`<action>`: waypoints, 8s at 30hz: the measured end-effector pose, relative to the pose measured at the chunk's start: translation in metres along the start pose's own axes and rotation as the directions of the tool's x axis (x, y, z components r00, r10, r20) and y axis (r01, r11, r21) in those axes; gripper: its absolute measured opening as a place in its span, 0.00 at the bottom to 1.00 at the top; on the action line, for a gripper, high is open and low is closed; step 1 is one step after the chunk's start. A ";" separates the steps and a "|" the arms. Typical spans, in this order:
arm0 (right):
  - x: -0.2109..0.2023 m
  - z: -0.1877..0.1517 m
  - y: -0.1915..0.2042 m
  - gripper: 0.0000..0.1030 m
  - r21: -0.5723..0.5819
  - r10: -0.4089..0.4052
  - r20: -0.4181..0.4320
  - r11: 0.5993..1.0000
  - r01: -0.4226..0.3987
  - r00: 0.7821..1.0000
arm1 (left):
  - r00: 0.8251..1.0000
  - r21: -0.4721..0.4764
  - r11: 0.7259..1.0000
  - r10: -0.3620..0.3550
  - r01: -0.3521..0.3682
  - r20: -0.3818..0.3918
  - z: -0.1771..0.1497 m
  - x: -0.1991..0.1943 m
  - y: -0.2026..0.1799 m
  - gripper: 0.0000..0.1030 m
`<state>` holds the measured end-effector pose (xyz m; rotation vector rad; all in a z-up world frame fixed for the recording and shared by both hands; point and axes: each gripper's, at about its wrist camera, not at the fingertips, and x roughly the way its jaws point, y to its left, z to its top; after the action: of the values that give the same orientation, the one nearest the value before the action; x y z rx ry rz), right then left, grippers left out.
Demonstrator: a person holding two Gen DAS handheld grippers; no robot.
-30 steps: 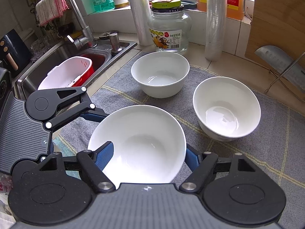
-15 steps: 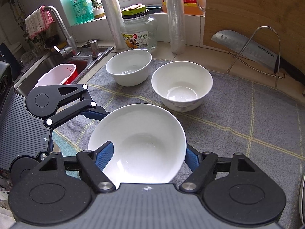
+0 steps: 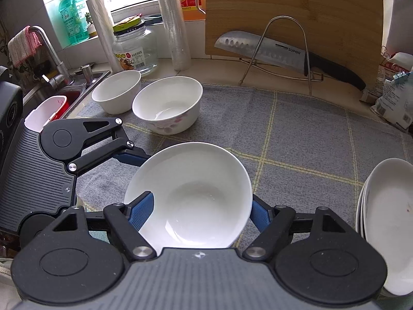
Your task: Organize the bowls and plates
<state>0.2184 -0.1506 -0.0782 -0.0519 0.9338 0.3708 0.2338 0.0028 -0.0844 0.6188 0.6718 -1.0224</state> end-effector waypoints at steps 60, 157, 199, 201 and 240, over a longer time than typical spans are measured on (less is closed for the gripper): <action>-0.004 0.010 0.015 1.00 -0.018 -0.172 0.126 0.984 0.175 0.977 | 0.958 -0.395 0.877 0.283 -0.274 -0.036 -0.039 -0.039 0.036 0.96; 0.143 0.140 0.027 0.69 -0.192 0.146 -0.129 0.967 -0.170 0.981 | 0.945 -0.359 0.884 0.326 -0.300 0.013 -0.051 -0.004 0.114 0.82; 0.002 0.056 0.022 0.70 -0.104 -0.026 0.027 0.994 0.028 0.999 | 0.979 -0.179 0.971 0.180 -0.161 0.096 0.009 -0.058 0.024 0.82; -0.003 0.050 0.016 0.70 -0.083 -0.045 0.033 0.995 0.047 0.998 | 0.982 -0.165 0.977 0.156 -0.137 0.107 0.014 -0.055 0.021 0.82; 0.003 0.006 -0.033 0.70 0.112 -0.136 -0.026 0.984 0.138 0.990 | 0.998 -0.064 0.997 -0.037 0.040 0.045 0.026 0.005 0.008 0.82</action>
<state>0.2357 -0.1790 -0.0804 -0.0156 0.9620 0.1896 0.2485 -0.0166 -0.0702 0.5271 0.6780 -1.0432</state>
